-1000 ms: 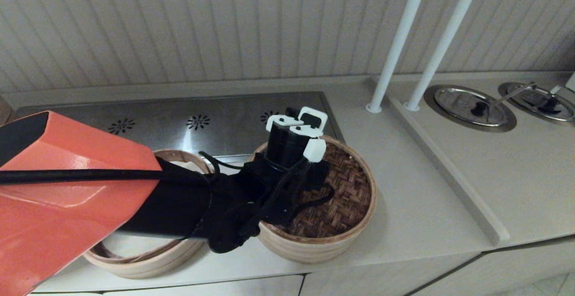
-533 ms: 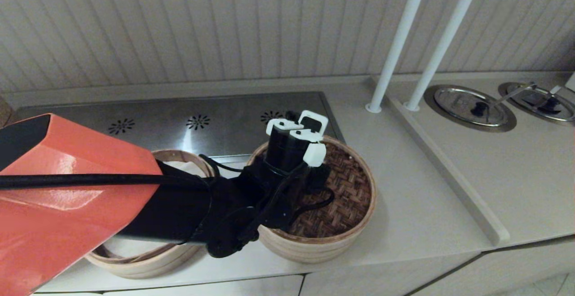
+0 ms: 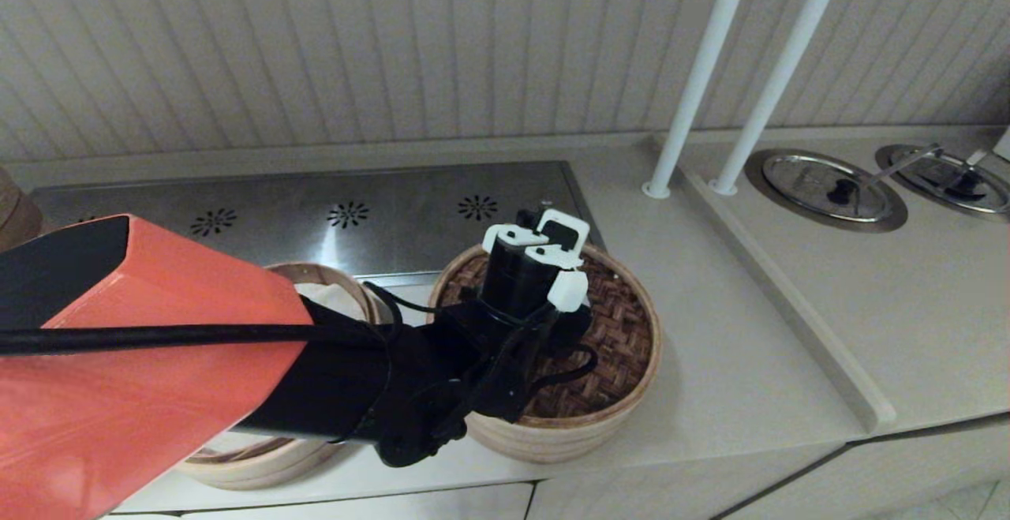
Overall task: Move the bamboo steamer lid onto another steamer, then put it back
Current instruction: Pick up the steamer
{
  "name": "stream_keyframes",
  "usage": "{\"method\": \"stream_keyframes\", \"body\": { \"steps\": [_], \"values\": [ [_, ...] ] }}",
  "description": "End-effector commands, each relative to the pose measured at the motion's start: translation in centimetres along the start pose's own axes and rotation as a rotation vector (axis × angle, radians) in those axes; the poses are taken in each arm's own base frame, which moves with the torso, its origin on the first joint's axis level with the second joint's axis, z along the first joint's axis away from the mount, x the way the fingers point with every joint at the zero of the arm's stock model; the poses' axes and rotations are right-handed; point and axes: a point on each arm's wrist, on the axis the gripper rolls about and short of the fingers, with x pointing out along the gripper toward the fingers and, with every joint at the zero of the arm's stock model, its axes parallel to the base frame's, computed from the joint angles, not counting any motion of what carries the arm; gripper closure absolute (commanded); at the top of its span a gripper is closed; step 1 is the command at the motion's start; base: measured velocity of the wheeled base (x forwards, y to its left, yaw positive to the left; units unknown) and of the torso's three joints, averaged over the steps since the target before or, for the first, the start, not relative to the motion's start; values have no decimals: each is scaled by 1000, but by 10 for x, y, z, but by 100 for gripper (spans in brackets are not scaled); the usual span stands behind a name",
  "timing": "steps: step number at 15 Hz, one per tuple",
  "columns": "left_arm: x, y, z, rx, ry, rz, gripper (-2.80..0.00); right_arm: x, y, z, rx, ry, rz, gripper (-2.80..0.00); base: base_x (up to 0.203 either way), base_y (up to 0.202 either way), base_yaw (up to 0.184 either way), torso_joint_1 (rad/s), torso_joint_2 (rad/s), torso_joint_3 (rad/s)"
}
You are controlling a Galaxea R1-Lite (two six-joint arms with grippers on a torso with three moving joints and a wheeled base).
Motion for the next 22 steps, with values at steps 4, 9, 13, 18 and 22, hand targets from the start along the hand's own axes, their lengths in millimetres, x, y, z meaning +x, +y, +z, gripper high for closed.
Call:
{"method": "stream_keyframes", "body": {
  "steps": [4, 9, 13, 18, 22],
  "values": [
    [5, -2, -5, 6, 11, 4, -280, 0, 0, 0, 0, 1, 1, 0, 0, 0, 0, 0, 0, 0],
    [11, 0, -7, -1, 22, 14, -280, 0, 0, 0, 0, 2, 1, 0, 0, 0, 0, 0, 0, 0],
    [13, 2, -9, -1, 25, 20, 0, 0, 0, 0, -2, 2, 1, 0, 0, 0, 0, 0, 0, 0],
    [13, 2, -8, -14, 18, 22, 0, 0, 0, 0, -1, 2, 0, 0, 0, 0, 0, 0, 0, 0],
    [14, 3, -9, -13, 20, 24, 0, 0, 0, 0, 0, 2, 1, 0, 0, 0, 0, 0, 0, 0]
  ]
}}
